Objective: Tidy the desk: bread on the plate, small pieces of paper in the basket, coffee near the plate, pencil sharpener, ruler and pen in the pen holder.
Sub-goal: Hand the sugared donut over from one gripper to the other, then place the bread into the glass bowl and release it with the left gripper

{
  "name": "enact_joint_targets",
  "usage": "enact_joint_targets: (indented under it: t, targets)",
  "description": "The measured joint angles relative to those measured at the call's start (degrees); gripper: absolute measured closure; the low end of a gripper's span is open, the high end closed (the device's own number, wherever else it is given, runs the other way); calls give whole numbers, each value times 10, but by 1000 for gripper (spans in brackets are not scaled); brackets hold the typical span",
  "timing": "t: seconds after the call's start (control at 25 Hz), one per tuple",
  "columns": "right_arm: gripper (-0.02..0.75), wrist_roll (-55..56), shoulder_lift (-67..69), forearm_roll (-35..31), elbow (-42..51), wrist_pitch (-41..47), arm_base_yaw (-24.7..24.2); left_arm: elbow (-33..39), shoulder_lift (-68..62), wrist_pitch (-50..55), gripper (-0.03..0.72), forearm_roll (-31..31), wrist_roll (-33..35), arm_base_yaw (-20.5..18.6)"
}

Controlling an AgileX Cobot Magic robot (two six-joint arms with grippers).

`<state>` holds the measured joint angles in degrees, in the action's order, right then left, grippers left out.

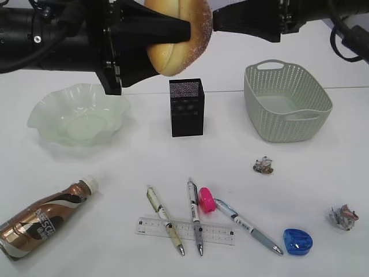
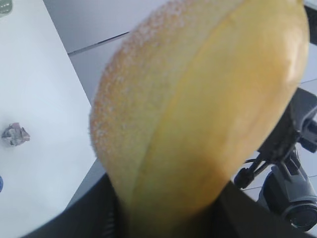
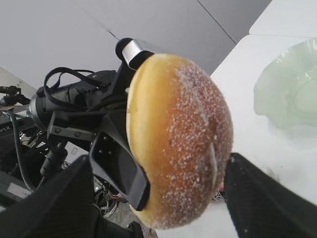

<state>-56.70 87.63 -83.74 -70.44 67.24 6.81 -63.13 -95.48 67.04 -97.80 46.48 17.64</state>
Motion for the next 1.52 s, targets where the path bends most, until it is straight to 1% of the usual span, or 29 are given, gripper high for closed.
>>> enact_joint_targets:
  t: [0.12, 0.28, 0.4, 0.52, 0.64, 0.72, 0.88, 1.04, 1.24, 1.52]
  targets:
    - [131, 0, 0, 18, -3, 8, -15, 0, 0, 0, 393, 0, 0, 0]
    - [150, 0, 0, 24, -21, 10, -45, 0, 0, 0, 393, 2, 0, 0]
    - [154, 0, 0, 27, -36, 13, -73, 0, 0, 0, 393, 4, 0, 0]
    - [155, 0, 0, 55, -43, 14, -114, 0, 0, 0, 393, 5, 0, 0]
    - [155, 0, 0, 127, -45, 14, -151, 0, 0, 0, 393, 10, 7, -8]
    - [155, 0, 0, 184, -45, 10, -171, 0, 0, 0, 393, 13, 20, -21]
    - [156, 0, 0, 283, -45, -14, -180, 0, 0, -7, 393, 39, 64, -59]
    - [156, 7, 0, 351, -45, -34, -180, 0, 0, -90, 393, 100, 110, -90]
    - [156, 21, 0, 403, -45, -63, -180, 0, 0, -260, 393, 167, 141, -101]
    - [156, 22, 0, 421, -45, -89, -180, 0, 0, -495, 393, 174, 185, -102]
